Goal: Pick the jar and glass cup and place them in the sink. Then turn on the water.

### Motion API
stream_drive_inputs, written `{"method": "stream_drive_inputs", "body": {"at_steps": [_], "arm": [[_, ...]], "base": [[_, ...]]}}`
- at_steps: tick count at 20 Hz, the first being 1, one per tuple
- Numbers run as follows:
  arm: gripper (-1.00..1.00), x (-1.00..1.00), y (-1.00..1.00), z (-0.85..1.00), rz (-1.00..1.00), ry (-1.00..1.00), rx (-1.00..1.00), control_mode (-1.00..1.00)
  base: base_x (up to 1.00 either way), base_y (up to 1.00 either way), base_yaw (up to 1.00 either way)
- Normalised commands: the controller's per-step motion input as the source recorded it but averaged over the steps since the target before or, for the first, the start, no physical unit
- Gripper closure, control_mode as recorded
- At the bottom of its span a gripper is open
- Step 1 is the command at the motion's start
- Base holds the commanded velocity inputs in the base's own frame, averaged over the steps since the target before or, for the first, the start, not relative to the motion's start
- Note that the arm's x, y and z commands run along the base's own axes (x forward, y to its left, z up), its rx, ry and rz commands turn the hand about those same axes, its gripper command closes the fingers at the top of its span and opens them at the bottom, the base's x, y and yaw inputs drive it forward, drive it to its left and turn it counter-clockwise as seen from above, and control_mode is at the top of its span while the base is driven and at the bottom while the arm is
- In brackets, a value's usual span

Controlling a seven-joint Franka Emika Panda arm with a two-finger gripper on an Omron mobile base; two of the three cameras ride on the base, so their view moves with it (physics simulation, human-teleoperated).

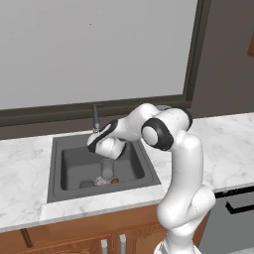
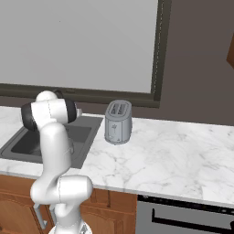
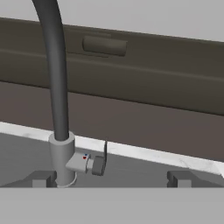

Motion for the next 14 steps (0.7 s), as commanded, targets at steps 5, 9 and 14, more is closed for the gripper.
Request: {"method": "stream_drive_inputs", "body": {"at_steps": [5, 9, 14], "arm": [[-1.00, 0.00, 0.00, -0.07, 0.00, -0.08, 0.00, -1.00], [-1.00, 0.00, 0.00, -0.13, 0.00, -0.05, 0.00, -1.00], [-1.00, 0.00, 0.00, -0.09, 0.00, -0.02, 0.00, -1.00]], "base": [[0.00, 0.00, 0.00], [0.00, 0.00, 0.00], [0.00, 0.00, 0.00]]}}
